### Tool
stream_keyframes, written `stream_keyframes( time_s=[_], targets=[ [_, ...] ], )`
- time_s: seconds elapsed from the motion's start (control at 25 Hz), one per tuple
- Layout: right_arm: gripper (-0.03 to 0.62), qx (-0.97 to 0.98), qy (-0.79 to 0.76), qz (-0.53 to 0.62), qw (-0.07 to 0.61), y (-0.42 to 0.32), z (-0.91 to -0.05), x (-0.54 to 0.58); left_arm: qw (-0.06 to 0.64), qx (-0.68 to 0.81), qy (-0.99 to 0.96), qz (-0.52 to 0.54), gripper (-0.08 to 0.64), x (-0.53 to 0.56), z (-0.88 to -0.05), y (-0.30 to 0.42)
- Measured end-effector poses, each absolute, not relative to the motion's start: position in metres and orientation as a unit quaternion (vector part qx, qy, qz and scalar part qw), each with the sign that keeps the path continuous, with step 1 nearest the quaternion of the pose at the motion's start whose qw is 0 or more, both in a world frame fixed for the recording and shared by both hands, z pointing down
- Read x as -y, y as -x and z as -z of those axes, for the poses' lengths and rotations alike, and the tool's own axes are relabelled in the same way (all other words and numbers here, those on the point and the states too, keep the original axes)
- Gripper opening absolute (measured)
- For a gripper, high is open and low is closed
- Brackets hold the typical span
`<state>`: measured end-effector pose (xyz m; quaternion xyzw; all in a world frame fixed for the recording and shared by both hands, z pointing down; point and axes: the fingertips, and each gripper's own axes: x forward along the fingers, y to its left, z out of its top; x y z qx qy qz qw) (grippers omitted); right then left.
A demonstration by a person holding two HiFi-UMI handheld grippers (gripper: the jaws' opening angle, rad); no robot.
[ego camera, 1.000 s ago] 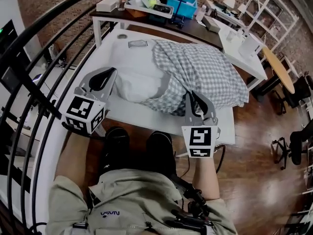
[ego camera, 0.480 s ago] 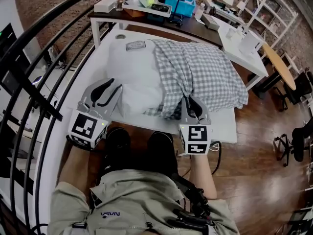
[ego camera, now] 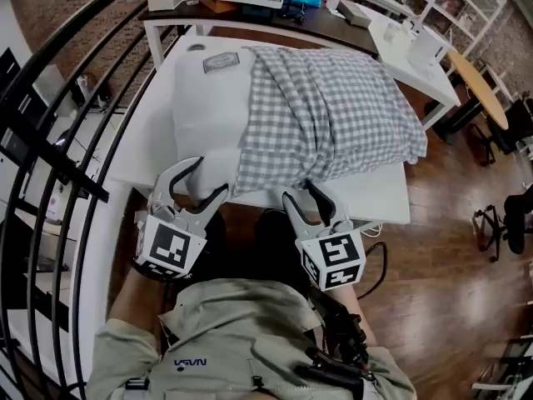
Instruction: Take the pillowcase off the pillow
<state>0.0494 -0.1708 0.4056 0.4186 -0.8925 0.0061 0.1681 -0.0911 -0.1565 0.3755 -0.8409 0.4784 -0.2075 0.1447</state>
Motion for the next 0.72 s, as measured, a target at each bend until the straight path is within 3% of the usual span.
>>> stream_keyframes(
  time_s=[0.08,0.16,0.2,0.32,0.48,0.72],
  targets=[
    [0.201,0.885,-0.416,-0.016,0.21,-0.037,-0.436,0.18,0.153,-0.485,0.837,0.201,0.168,0.16,-0.371,0.089],
    [0.194,0.866,-0.442,-0.005,0.233,-0.031,-0.445,0.193,0.169,-0.493,0.834,0.18,0.092,0.162,-0.355,0.086],
    [0.125,0.855,-0.462,0.002,0.237,-0.032,-0.444,0.199,0.176,-0.495,0.834,0.168,0.078,0.162,-0.346,0.085],
    [0.017,0.846,-0.488,0.025,0.215,-0.036,-0.427,0.208,0.187,-0.499,0.836,0.134,0.063,0.167,-0.323,0.088],
    [0.011,0.838,-0.507,0.08,0.184,-0.043,-0.387,0.217,0.178,-0.527,0.824,0.105,0.052,0.177,-0.296,0.107],
    [0.005,0.788,-0.568,0.126,0.2,-0.114,-0.357,0.251,0.157,-0.558,0.808,0.103,0.048,0.199,-0.277,0.164]
  ],
)
